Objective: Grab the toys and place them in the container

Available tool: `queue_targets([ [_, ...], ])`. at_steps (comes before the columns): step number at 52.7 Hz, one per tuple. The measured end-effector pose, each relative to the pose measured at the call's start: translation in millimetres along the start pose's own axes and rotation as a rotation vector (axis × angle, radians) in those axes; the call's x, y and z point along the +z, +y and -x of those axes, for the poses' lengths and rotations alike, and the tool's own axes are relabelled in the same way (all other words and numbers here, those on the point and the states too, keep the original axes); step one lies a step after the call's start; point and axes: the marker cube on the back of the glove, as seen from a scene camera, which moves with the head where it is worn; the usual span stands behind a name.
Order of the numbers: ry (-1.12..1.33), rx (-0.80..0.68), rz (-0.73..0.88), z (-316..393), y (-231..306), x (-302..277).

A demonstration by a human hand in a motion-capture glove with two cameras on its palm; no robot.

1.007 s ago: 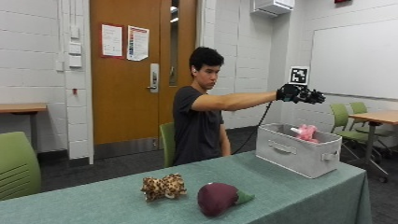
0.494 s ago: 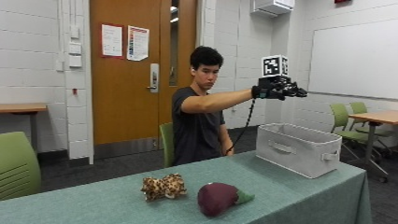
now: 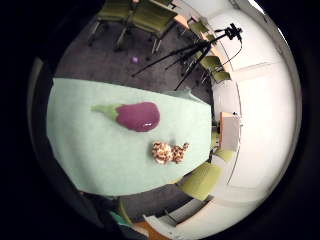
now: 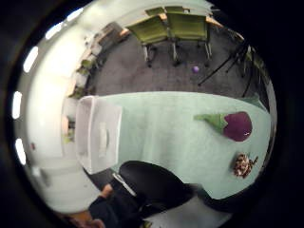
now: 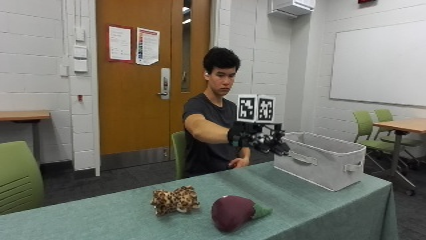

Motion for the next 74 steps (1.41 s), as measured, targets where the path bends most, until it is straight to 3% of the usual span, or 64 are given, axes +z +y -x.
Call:
queue_targets([
  [17,-0.034,0.093,0.197,-59,7,141],
  [33,-0.003,0.119,0.234,-83,13,180],
  [50,-0.056,0.205,0.151,-86,7,172],
  [60,0.066,0.163,0.13,-72,16,150],
  [74,-0.071,0.092,0.16,-19,35,99],
])
